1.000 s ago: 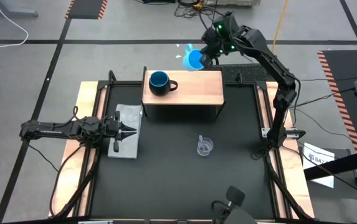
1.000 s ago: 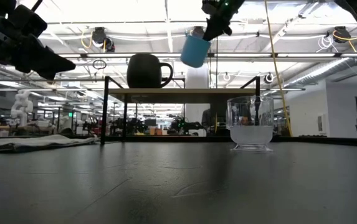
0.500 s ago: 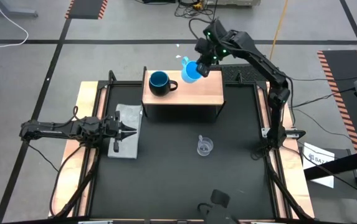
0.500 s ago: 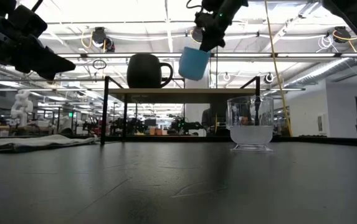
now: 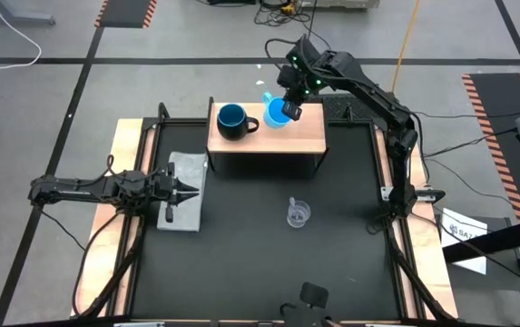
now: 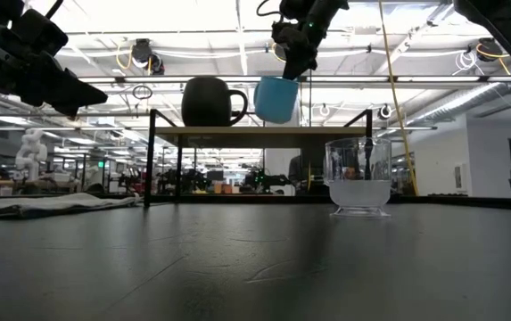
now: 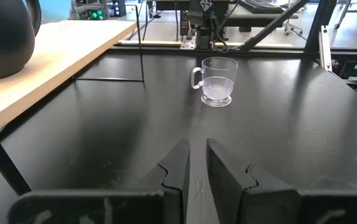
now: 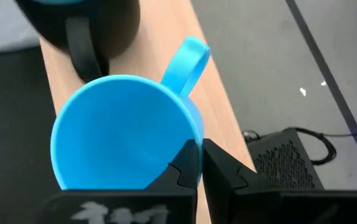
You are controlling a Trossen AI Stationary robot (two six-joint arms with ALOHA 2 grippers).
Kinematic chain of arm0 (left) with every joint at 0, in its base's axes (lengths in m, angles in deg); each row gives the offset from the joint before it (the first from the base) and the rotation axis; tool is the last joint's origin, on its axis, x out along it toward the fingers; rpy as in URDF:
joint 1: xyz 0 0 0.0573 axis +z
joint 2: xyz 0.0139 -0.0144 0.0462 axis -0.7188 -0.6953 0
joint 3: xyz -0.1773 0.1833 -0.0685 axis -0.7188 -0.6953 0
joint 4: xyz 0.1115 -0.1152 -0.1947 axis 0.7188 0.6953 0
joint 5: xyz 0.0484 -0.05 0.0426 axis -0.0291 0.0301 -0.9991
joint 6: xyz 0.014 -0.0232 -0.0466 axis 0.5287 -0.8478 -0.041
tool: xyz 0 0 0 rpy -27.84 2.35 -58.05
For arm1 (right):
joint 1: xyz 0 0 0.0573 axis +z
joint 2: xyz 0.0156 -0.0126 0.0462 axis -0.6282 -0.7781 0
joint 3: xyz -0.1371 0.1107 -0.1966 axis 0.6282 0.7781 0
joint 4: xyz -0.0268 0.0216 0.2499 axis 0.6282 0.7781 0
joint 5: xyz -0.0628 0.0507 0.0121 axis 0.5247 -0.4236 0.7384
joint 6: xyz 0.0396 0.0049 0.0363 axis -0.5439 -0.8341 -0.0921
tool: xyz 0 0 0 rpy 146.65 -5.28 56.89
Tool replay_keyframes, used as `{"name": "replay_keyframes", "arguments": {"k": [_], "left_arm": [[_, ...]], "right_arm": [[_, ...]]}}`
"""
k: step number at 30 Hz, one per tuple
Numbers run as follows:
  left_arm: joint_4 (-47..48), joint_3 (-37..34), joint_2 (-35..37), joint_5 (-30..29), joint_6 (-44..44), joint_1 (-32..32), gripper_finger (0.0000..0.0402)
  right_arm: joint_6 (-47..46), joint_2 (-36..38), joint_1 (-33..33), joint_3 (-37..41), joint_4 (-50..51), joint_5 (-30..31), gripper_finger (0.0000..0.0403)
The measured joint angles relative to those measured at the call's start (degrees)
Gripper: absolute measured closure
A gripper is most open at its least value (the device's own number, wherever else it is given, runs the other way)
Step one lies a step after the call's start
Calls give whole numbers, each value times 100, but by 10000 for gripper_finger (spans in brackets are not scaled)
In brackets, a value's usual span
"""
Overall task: Stack small to large cups/mugs on shelf
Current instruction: Put the blue cup on the shelf
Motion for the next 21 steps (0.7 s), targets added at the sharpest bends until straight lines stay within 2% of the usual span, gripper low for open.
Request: {"name": "replay_keyframes", "arguments": {"k": [21], "left_arm": [[-5,0,2,0,20,2,346]], "right_arm": [[452,0,321,0,185,-5,403]]}}
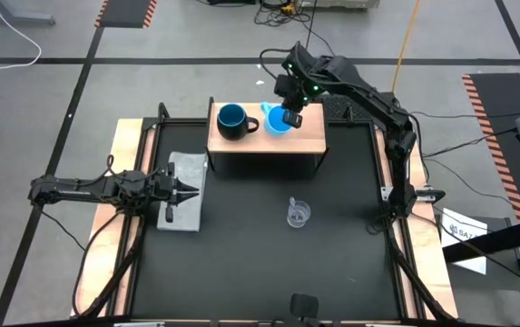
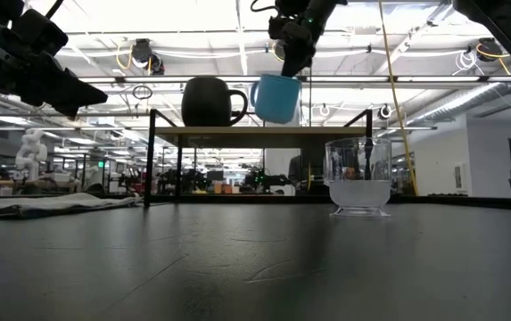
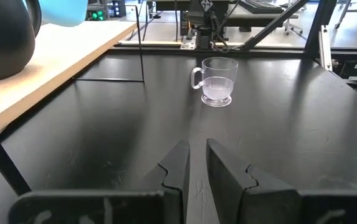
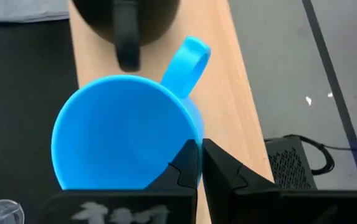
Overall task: Stack small to large cups/mugs on shelf
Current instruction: Put the blue cup on the shelf
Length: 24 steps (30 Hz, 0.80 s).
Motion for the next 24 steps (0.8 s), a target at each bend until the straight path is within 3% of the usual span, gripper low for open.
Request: {"name": "replay_keyframes", "arguments": {"k": [12,24], "left_arm": [[-14,0,0,-94,8,-2,346],[-4,0,-1,-94,42,-2,346]], "right_arm": [[93,-356,158,-9,234,594,403],[172,-372,103,-48,-45,587,403]]}}
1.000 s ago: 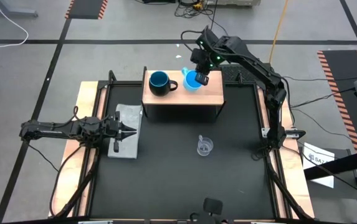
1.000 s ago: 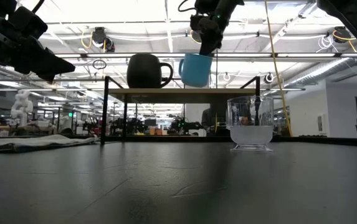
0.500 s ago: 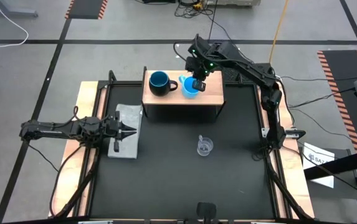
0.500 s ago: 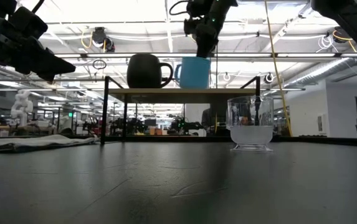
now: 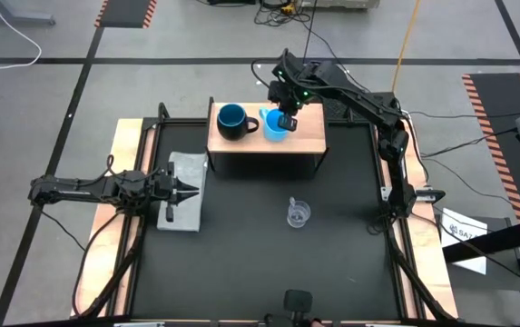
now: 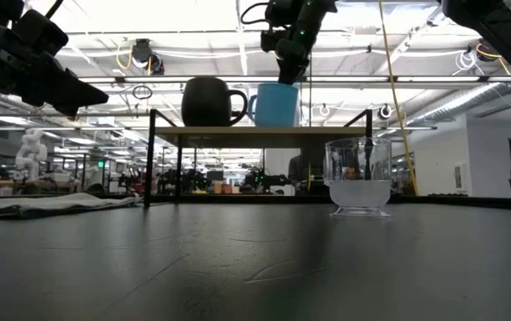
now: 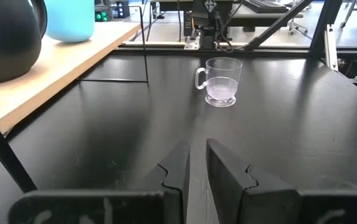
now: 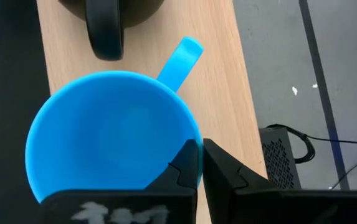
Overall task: Stack small to large cups/mugs on shelf
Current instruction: Put the blue cup on the shelf
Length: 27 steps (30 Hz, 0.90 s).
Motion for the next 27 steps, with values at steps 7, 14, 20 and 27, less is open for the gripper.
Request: {"name": "replay_keyframes", "arguments": {"k": [7,14,20,27], "left_arm": [[11,0,2,-2,26,1,346],[121,0,0,-2,28,1,346],[150,0,2,-2,28,0,346],[134,0,2,-2,36,0,346]], "right_arm": [[-151,-4,-52,0,-129,-132,403],[-303,-4,-133,-2,-193,-545,403],[-503,-7,-208,-28,72,-729,403],[-479,66,-223,-35,647,-368,403]]}}
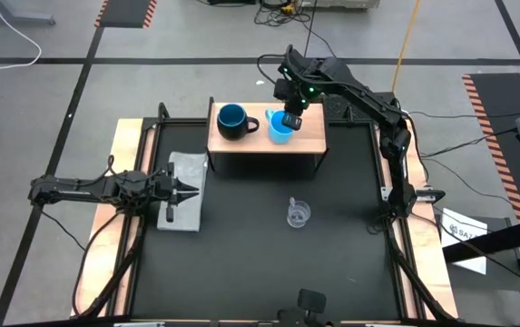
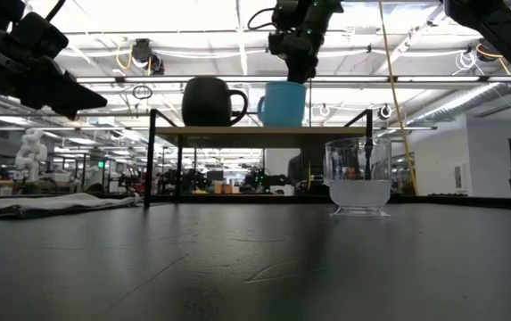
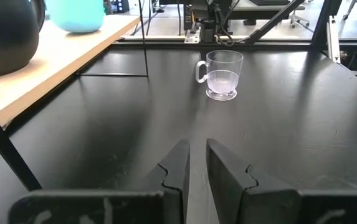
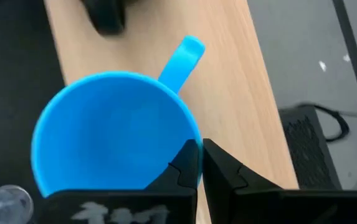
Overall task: Stack small to large cups/mugs on shelf
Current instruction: Put the blue cup on the shelf
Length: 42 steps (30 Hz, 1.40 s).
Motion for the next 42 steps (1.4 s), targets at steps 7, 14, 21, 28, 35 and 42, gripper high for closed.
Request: {"name": "replay_keyframes", "arguments": {"k": [7,14,21,28,35,42], "left_arm": [[-59,0,0,-4,45,2,346],[-70,0,0,-4,27,2,346],[-50,0,-1,-4,12,1,346],[18,0,-1,-3,12,0,346],[29,0,0,-4,14,2,346],[2,0,-1,-3,5,1,346]], "right_arm": [[115,26,14,-2,210,235,403],[175,37,40,-4,193,280,403],[167,37,77,-4,-23,398,403],[63,34,77,-2,-7,365,393],[22,128,83,4,-92,227,344],[-19,294,87,4,-287,236,302]]}}
